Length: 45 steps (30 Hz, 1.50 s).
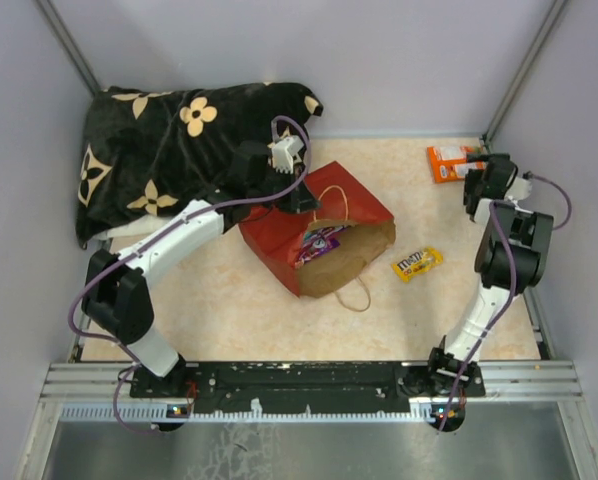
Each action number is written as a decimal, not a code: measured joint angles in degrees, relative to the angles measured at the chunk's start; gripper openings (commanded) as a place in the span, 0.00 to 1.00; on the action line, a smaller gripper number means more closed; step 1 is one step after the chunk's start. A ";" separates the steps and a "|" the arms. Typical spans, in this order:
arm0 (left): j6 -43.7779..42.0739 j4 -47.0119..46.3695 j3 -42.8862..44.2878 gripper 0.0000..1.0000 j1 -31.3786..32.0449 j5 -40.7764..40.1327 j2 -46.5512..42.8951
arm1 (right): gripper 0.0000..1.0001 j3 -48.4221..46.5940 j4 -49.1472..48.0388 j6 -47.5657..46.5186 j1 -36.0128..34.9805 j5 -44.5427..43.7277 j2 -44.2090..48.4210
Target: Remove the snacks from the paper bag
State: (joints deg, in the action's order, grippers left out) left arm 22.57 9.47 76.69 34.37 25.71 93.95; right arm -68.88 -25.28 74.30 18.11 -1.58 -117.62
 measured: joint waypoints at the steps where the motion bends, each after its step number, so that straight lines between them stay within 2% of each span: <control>1: 0.15 0.26 1.11 0.00 0.00 -0.22 0.26 | 0.99 0.74 2.51 -0.20 0.00 -0.57 2.71; 3: 0.61 0.81 3.52 0.00 0.00 -0.83 0.68 | 0.99 3.98 4.39 0.00 -0.11 -1.44 9.44; 9: 0.94 1.55 8.72 0.00 0.00 -3.21 1.60 | 0.99 19.08 1.81 2.93 -1.31 -0.37 27.61; 14: -1.64 0.13 6.88 0.00 0.00 -6.21 0.90 | 0.99 32.70 1.29 1.55 -7.43 1.60 41.75; 18: -3.48 -2.01 2.05 0.00 0.02 -7.72 -1.16 | 0.99 39.06 8.90 -4.98 -23.52 -2.49 61.11; 22: -4.42 -3.72 1.27 0.01 0.04 -7.61 -1.60 | 0.99 43.50 14.21 -8.41 -40.41 -10.36 78.68; 23: -4.57 -4.57 0.76 0.09 0.04 -7.48 -2.01 | 0.99 45.11 16.85 -9.27 -44.00 -12.87 83.62; 25: -4.76 -5.70 -0.26 0.24 0.04 -7.06 -2.97 | 0.99 46.95 21.35 -10.27 -46.40 -16.61 89.53; 29: -6.08 -8.15 -1.27 0.47 0.04 -5.57 -4.46 | 0.99 48.68 34.34 -12.35 -47.15 -22.08 99.03; 34: -10.08 -8.04 1.33 0.82 0.02 -1.33 -3.82 | 0.99 48.22 44.04 -14.73 -47.21 -24.06 106.16; 35: -11.15 -7.65 2.58 0.92 0.02 0.46 -3.32 | 0.99 47.80 45.79 -15.28 -47.21 -24.17 106.84; 38: -15.89 -5.25 7.85 0.99 0.20 6.67 -1.09 | 0.99 45.79 50.01 -16.81 -47.23 -24.22 107.36; 45: -28.41 7.69 20.41 0.99 1.44 18.18 2.84 | 0.99 43.32 54.27 -18.93 -47.23 -24.17 109.48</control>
State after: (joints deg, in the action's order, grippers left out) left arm -5.85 17.17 97.10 35.81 43.90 96.79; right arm -25.56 28.99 55.37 -29.12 -25.76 -8.14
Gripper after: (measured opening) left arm 0.991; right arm 0.991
